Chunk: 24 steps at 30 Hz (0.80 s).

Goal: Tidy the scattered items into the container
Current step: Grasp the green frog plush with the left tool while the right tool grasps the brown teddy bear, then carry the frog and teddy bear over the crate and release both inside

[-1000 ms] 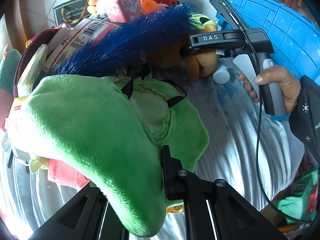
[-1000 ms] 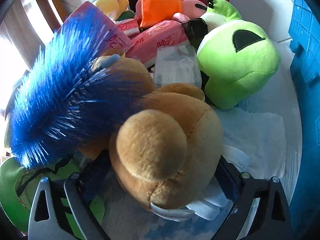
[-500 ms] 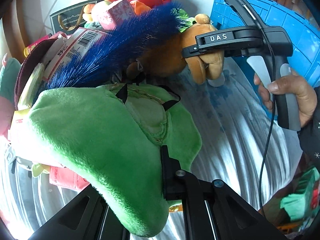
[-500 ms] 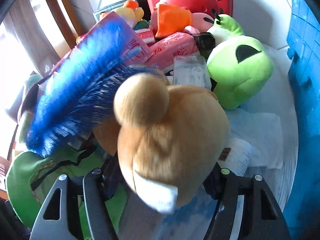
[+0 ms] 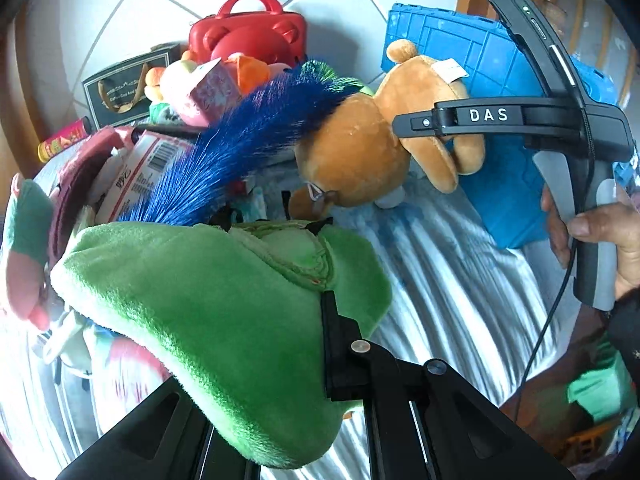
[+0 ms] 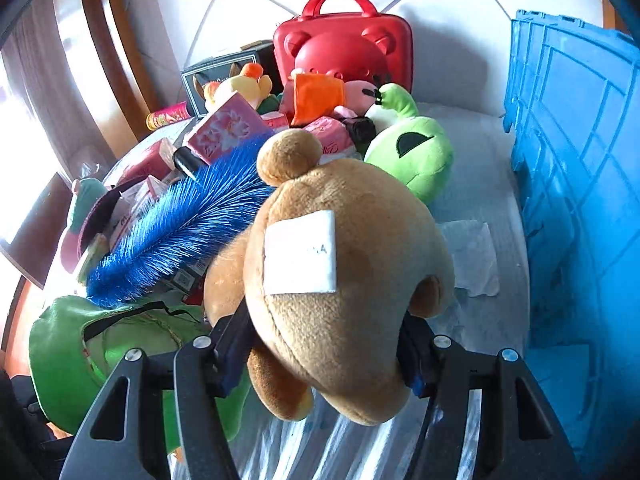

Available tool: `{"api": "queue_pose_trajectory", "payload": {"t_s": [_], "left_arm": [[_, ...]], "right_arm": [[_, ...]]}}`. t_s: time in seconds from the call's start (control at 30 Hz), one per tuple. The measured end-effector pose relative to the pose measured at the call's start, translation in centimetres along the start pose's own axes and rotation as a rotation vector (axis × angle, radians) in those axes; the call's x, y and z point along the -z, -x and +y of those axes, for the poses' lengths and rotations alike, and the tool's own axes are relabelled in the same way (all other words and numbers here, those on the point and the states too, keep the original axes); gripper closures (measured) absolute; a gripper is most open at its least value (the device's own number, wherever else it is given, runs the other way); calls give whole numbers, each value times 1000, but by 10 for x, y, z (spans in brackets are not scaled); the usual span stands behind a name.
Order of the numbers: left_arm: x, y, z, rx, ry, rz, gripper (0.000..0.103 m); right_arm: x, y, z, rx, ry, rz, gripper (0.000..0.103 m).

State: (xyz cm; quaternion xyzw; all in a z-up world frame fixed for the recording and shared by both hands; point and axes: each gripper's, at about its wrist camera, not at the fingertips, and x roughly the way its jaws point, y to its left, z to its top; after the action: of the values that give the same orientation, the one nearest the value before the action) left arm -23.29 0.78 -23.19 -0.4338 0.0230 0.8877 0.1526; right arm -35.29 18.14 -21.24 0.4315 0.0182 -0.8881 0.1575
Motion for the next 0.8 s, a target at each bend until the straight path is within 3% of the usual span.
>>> {"api": "queue_pose_trajectory", "payload": {"t_s": [0.37,0.8], "left_arm": [[-48,37,9,16,-101,-110,98],[-103,120,6,37,-223,-288,98]], "right_arm": [[-15,74,-3,119,-81,-135,43],[-43,175,22,98,-136,-351,43]]}}
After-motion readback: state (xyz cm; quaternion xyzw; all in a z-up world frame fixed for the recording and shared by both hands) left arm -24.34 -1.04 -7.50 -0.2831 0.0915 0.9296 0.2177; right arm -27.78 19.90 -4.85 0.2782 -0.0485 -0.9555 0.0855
